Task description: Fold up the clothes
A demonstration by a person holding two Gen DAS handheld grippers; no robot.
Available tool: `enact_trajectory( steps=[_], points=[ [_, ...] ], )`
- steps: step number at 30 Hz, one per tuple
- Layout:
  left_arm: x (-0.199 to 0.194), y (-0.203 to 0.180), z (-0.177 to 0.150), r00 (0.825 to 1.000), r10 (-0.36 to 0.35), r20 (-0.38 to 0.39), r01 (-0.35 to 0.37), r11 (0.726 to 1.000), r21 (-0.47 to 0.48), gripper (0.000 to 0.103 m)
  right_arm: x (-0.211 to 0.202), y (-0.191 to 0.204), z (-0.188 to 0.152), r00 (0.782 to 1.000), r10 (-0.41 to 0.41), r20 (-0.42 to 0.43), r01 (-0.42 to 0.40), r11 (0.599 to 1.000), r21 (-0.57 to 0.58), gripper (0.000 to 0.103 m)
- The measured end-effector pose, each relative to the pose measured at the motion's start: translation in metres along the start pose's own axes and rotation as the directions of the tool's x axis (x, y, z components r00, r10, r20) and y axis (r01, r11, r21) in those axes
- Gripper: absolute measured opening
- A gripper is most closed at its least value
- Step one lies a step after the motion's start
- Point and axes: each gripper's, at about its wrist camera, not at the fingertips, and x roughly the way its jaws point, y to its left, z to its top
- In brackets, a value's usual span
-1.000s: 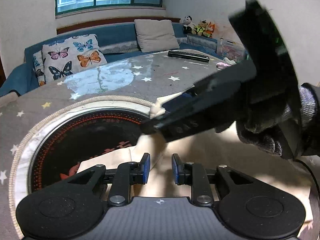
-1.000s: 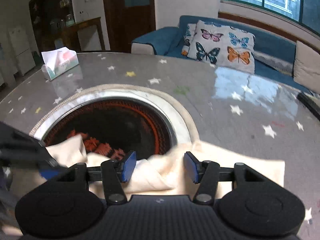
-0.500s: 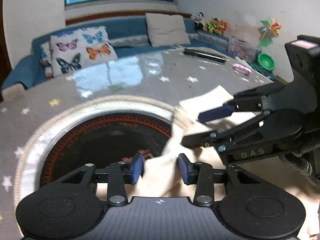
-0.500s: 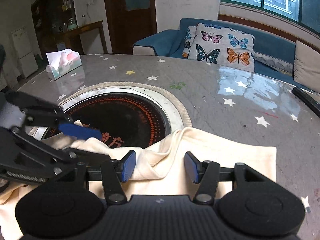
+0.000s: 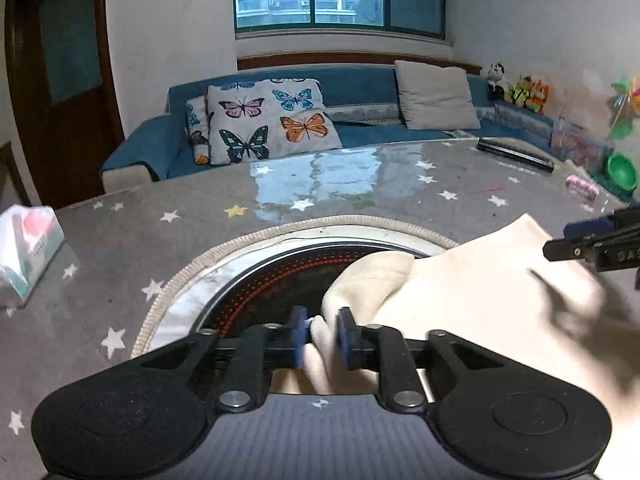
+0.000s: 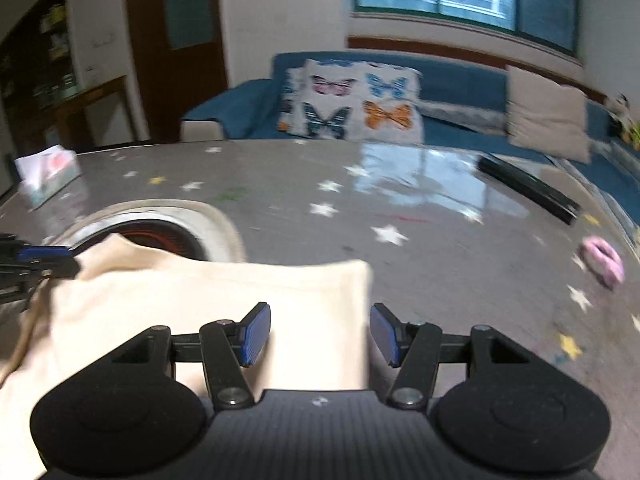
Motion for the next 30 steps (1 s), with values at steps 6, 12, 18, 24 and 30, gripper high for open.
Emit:
enact_trajectory(
  steps=[6,12,18,24,30],
  points=[
    [0.012,0.008,0.009,0.999,-0.027,-0.045,0.025,0.999,-0.037,0.047,0.010,-0.023,-0.006,0.999,-0.036,-0.027,0.038,0.997,0.063,0.055],
    [0.016,0.005,0.009,0.984,-0.161,-0.074,0.154,0.984,-0.087,0.018,0.018,-0.023,-0.004,0.999,-0.031,-0.034,0.033,0.997,0.073,0.035],
    [-0.010,-0.016,0.007,0.996,0.040,0.076,-0.044,0.998,0.044,0.012,0.018,-0.024,-0.004,0.999,-0.042,-0.026,0.044,0.996,0.078,0.015],
    [-0.005,0.006,0.006,0.985,0.170,0.029,-0.169,0.985,-0.041,0.034,0.018,-0.024,-0.002,0.998,-0.050,-0.027,0.052,0.996,0.075,0.017],
    [-0.019,0.026,0.003,0.999,0.039,-0.003,-0.039,0.992,-0.119,0.050,0.017,-0.023,-0.001,0.999,-0.039,-0.014,0.040,0.996,0.074,0.018]
  ],
)
